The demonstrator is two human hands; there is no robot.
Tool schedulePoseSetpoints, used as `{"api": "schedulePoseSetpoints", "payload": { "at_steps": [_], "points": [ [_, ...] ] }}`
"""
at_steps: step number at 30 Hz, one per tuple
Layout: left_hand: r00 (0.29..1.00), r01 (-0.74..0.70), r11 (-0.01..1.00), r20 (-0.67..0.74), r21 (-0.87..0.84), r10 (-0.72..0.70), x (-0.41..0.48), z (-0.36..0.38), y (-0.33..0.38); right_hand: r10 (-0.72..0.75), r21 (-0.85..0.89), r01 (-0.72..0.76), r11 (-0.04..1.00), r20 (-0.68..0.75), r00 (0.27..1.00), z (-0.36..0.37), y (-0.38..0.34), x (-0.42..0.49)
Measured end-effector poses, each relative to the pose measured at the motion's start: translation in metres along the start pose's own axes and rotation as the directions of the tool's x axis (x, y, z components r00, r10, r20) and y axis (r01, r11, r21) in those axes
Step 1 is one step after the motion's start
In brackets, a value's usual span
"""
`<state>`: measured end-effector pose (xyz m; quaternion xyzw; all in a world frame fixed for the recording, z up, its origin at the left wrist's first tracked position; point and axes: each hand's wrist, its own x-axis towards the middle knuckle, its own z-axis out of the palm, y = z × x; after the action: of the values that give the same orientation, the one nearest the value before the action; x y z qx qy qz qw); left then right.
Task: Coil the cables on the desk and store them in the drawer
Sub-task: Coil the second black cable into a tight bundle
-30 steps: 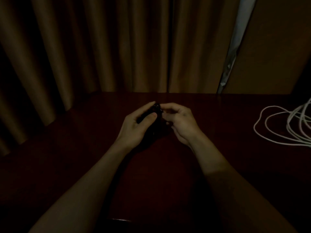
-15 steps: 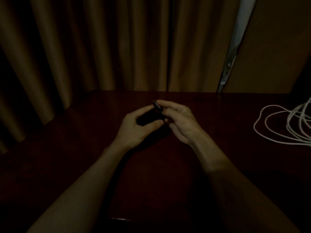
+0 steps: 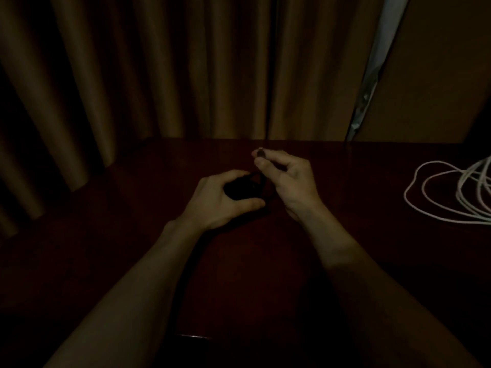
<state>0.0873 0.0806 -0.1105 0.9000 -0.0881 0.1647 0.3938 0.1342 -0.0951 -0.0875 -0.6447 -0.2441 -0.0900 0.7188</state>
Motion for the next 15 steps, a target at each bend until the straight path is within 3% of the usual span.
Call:
{"api": "schedulePoseSetpoints", "payload": {
  "at_steps": [3,7,15],
  "points": [
    [0.999,-0.031,0.997,0.018,0.072,0.030,0.001,0.001,0.002,0.036,0.165,-0.019,0.986,-0.100,0.994,-0.006,-0.003,0.005],
    [0.998,-0.053,0.998,-0.021,0.013,0.054,-0.002,0.004,0.000,0.107,0.012,-0.106,0.994,-0.075,0.991,-0.005,0.006,0.000],
    [0.998,-0.019,0.998,-0.054,-0.061,0.016,-0.003,0.004,-0.005,0.201,-0.112,-0.191,0.975,0.079,0.976,-0.002,0.012,-0.001]
  ]
}}
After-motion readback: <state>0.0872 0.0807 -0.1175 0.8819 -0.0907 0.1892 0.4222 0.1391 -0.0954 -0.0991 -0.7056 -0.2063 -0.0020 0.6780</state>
